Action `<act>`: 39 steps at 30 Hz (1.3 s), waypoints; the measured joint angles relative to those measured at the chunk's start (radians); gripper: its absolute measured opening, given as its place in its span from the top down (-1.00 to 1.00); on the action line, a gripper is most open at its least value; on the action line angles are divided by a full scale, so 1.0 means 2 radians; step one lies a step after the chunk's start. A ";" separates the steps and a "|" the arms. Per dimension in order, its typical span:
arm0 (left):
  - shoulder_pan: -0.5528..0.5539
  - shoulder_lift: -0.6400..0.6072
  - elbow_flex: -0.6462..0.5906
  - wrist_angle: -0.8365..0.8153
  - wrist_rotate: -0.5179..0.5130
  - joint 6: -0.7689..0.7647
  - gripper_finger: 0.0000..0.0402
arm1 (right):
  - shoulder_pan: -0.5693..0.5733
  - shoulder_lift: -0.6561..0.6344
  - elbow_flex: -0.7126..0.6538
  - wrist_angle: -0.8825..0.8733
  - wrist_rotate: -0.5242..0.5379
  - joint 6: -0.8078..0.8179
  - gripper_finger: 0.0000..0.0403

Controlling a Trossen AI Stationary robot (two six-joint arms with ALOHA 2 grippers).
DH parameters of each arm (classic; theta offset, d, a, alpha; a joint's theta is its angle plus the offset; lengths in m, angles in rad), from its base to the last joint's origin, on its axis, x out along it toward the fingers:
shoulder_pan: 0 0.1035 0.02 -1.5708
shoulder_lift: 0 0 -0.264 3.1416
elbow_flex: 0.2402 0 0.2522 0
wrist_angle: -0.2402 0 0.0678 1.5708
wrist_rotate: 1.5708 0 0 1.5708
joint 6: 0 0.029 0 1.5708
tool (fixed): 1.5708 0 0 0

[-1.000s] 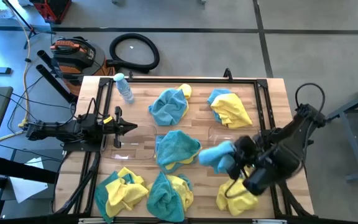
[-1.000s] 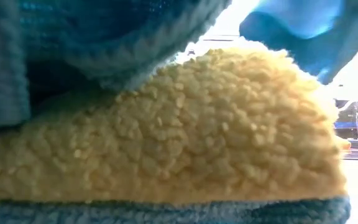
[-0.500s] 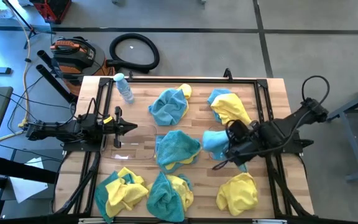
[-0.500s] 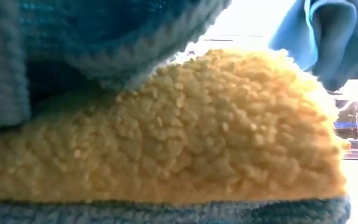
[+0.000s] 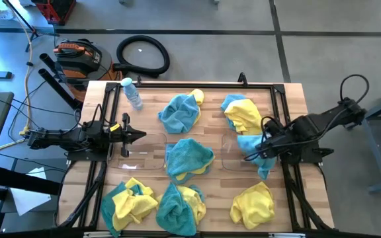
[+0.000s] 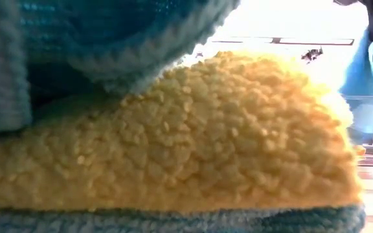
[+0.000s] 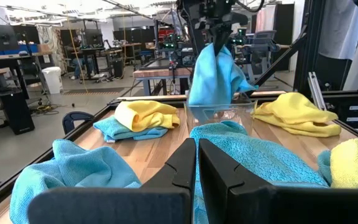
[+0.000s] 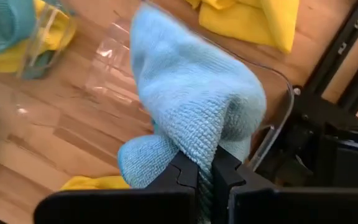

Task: Sort microfiber towel by color & place in baskets
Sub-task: Put the blue microfiber cloth into the right transparent bin

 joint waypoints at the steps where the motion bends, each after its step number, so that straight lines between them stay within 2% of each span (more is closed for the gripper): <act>1: 0.000 0.000 0.000 0.000 0.000 0.000 0.96 | 0.000 -0.001 -0.003 0.000 0.002 0.004 1.00; 4: 0.000 0.000 0.000 0.000 0.000 0.000 0.96 | 0.000 0.006 -0.007 0.025 0.028 0.009 1.00; 9: 0.000 0.000 0.000 0.000 0.000 0.000 0.96 | 0.000 0.028 -0.007 0.112 0.152 -0.028 1.00; 12: 0.000 0.000 0.000 0.000 0.000 0.000 0.96 | 0.000 0.044 -0.007 0.111 0.185 -0.030 1.00; 15: 0.000 0.000 0.000 0.000 0.000 0.000 0.96 | -0.001 0.064 -0.007 0.091 0.148 -0.028 1.00; 19: 0.000 0.000 0.000 0.000 0.000 0.000 0.96 | 0.000 0.096 -0.007 0.089 0.033 -0.030 1.00; 21: 0.000 0.000 0.000 0.000 0.000 0.000 0.96 | 0.002 0.112 -0.007 0.091 0.004 -0.029 1.00; 23: 0.000 0.000 0.000 0.000 0.000 0.000 0.96 | 0.002 0.129 -0.007 0.102 0.008 -0.031 1.00; 27: 0.000 0.000 0.000 0.000 0.000 0.000 0.96 | 0.001 0.156 -0.007 0.127 0.104 -0.054 1.00; 30: 0.000 0.000 0.000 0.000 0.000 0.000 0.96 | -0.004 0.164 -0.007 0.152 0.147 -0.085 1.00; 33: 0.000 0.000 0.000 0.000 0.000 0.000 0.96 | -0.011 0.166 -0.007 0.172 0.146 -0.113 1.00; 37: 0.000 0.000 0.000 0.000 0.000 0.000 0.96 | -0.024 0.165 -0.009 0.174 0.103 -0.130 1.00; 39: 0.000 0.000 0.000 0.000 0.000 0.000 0.96 | -0.032 0.160 -0.030 0.208 0.075 -0.145 1.00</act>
